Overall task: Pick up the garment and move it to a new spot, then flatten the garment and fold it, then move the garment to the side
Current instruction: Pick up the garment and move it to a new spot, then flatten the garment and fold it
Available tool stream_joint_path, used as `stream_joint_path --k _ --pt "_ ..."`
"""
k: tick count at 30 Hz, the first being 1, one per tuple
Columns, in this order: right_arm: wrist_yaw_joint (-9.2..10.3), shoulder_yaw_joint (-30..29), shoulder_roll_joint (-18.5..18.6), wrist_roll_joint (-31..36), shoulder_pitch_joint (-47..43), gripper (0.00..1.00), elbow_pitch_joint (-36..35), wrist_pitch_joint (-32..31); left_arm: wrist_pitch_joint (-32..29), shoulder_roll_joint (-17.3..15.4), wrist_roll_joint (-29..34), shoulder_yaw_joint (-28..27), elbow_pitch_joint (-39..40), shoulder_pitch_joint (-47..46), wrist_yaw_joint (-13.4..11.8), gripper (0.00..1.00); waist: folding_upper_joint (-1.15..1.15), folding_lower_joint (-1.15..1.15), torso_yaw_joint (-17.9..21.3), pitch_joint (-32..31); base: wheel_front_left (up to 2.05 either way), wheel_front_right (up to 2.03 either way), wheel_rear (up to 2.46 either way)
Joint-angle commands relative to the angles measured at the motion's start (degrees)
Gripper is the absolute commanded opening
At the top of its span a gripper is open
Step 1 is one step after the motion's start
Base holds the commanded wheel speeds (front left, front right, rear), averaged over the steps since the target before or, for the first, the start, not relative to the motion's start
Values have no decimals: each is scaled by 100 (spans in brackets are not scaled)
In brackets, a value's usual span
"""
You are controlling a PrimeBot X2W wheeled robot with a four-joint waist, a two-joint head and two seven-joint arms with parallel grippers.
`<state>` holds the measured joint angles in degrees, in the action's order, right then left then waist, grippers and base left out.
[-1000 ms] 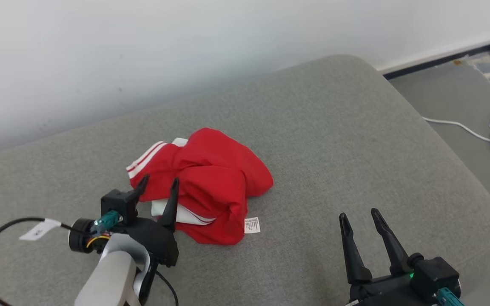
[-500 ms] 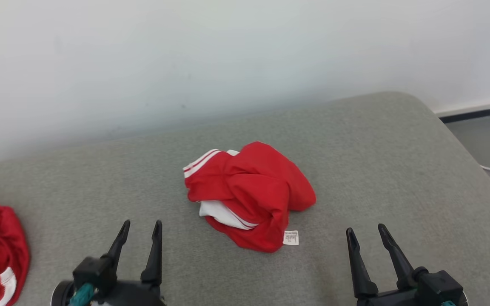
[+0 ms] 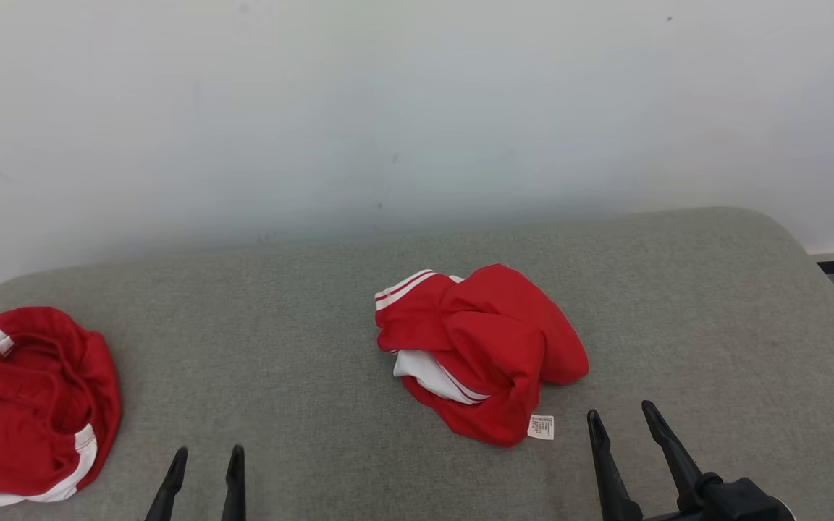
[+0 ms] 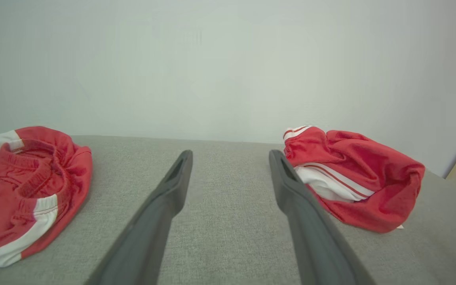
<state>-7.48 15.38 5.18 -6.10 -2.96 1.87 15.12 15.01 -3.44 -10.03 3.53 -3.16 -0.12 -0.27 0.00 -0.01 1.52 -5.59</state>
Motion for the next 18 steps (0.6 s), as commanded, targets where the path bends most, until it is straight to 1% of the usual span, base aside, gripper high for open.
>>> stream_joint_path --k 1,6,10,18 --pt "-2 1 26 32 -80 100 -16 5 20 8 87 -91 88 204 16 100 0 1 -73 -49 0 0 0" --pt "-2 -46 60 57 -206 100 -61 5 21 44 154 -201 377 540 73 100 0 1 -115 -86 0 0 0" --pt "-2 -122 65 58 -325 100 -94 5 21 54 260 -176 399 695 109 100 0 1 -128 -117 0 0 0" --pt "-2 -170 55 7 -461 100 -118 5 21 56 184 -166 408 791 36 100 0 1 -138 -153 0 0 0"
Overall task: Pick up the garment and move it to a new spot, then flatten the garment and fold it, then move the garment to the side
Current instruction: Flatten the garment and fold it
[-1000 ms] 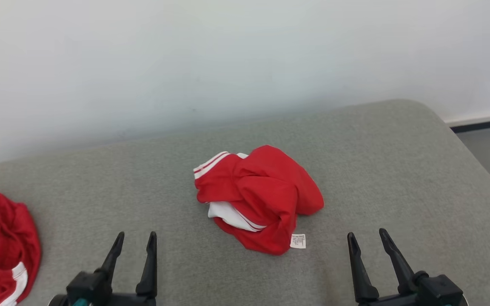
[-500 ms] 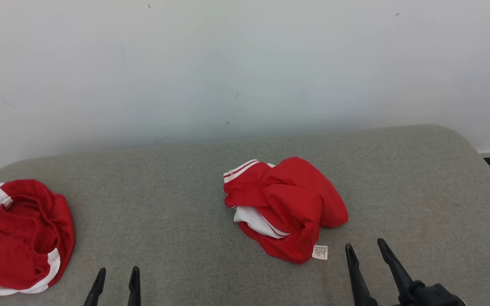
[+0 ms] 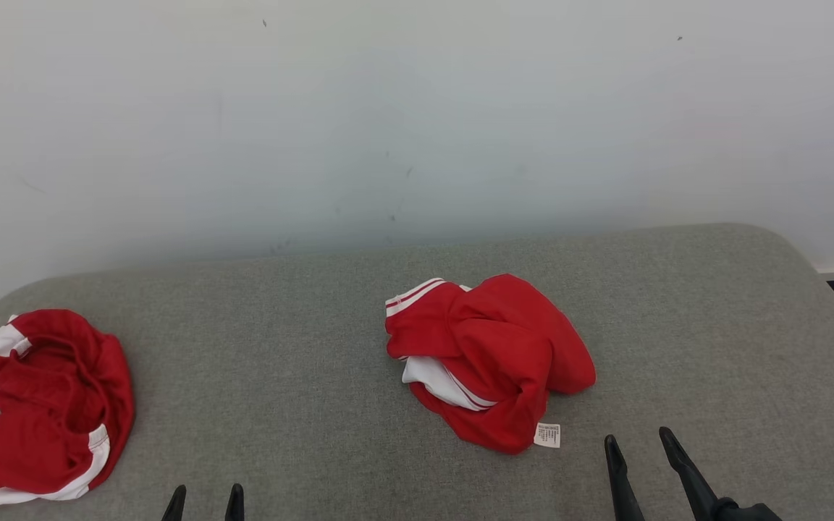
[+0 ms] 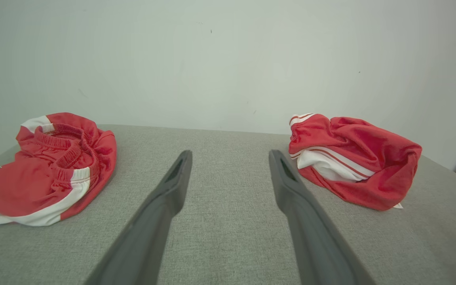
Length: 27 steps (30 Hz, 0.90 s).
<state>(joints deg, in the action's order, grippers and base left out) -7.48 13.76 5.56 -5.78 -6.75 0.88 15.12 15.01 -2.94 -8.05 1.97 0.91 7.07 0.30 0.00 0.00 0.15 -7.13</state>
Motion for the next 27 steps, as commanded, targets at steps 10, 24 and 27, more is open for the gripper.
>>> stream_joint_path --k 10,24,27 --pt "-2 22 27 -84 -75 100 -15 5 21 5 179 85 3 69 -77 100 0 0 8 6 0 0 0" --pt "-2 46 20 -70 -89 100 36 5 21 6 132 162 -60 79 -197 100 0 0 -55 -22 0 0 0" --pt "-2 47 22 -84 -61 100 26 5 21 5 136 181 -50 76 -215 100 0 0 -68 -3 0 0 0"
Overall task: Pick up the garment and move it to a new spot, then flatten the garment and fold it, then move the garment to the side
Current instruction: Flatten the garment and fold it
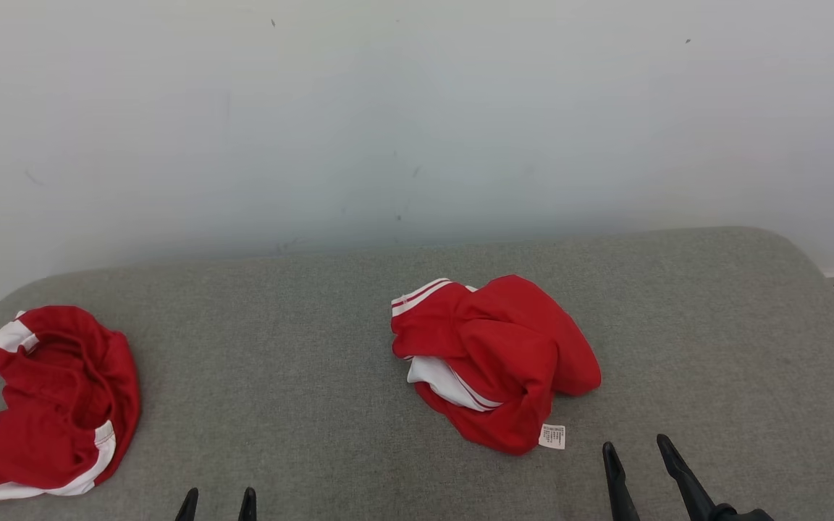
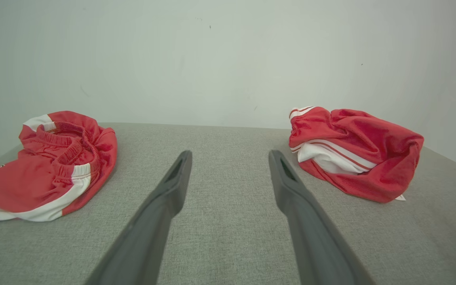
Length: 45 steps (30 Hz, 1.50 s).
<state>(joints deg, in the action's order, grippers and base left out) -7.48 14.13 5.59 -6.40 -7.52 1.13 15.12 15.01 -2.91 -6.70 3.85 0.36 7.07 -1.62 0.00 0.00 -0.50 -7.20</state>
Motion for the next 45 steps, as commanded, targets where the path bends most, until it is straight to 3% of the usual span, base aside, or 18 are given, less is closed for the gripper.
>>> stream_joint_path --k 1,16,22,33,45 --pt "-2 11 23 -24 17 100 -2 5 21 3 2 0 8 73 -25 100 0 0 -8 7 0 0 0" --pt "-2 38 33 -56 112 100 -4 4 21 4 -197 31 -95 -137 -94 100 0 0 103 177 0 0 0" --pt "-2 55 54 -70 204 100 0 5 21 2 -348 197 -333 -530 0 100 0 0 309 383 0 0 0" --pt "-2 134 167 -86 494 100 -9 5 21 1 -747 697 -1971 -2424 221 100 0 0 766 947 0 0 0" --pt "-2 180 127 -156 834 100 12 4 21 0 -678 936 -3883 -4278 357 100 0 0 1181 1563 0 0 0"
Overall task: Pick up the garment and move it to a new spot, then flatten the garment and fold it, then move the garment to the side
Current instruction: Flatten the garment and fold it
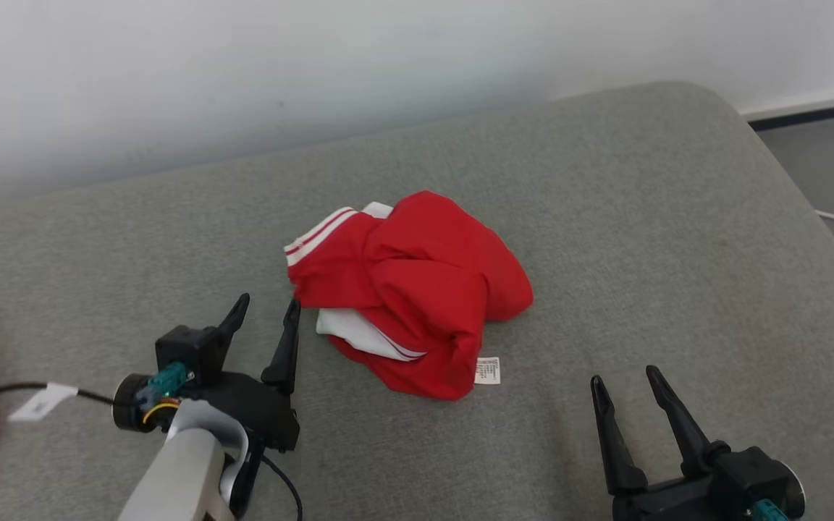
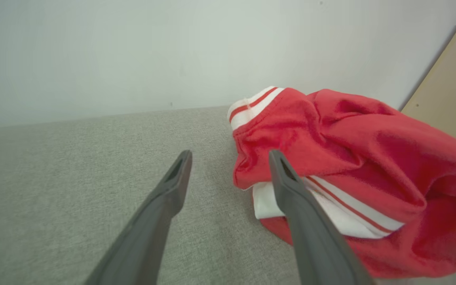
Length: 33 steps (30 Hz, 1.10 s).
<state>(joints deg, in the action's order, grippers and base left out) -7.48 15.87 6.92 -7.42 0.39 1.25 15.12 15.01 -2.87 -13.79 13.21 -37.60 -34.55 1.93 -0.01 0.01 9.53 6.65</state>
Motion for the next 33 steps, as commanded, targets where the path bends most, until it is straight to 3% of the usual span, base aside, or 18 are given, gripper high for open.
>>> stream_joint_path --k 1,8,14,15,17,22,28,33 --pt "-2 11 -14 -61 51 100 19 4 21 -5 18 0 -228 -233 15 100 1 -1 212 210 0 0 0" --pt "-2 62 -30 -98 178 100 33 4 21 -17 117 104 -904 -755 176 100 1 -1 371 388 0 0 0" --pt "-2 83 -28 -107 242 100 30 4 21 -14 125 115 -1303 -997 121 100 1 -1 437 455 0 0 0" --pt "-2 87 -30 -104 237 100 29 4 21 -13 119 123 -1304 -1028 165 94 1 -1 445 461 0 0 0" --pt "-2 91 -35 -97 228 100 40 4 21 -11 76 151 -1177 -1057 280 0 1 -1 454 457 0 0 0" --pt "-2 83 -54 -91 155 100 99 4 21 -6 -252 251 -786 -828 489 0 1 -1 470 295 0 0 0" --pt "-2 108 -75 -126 28 100 162 4 -123 -3 -1630 866 -201 -876 550 0 1 -1 491 -92 0 0 0" --pt "-2 188 -117 -160 -45 100 213 5 -746 -7 -2973 1190 480 -1066 552 0 1 -1 643 -479 0 0 0"
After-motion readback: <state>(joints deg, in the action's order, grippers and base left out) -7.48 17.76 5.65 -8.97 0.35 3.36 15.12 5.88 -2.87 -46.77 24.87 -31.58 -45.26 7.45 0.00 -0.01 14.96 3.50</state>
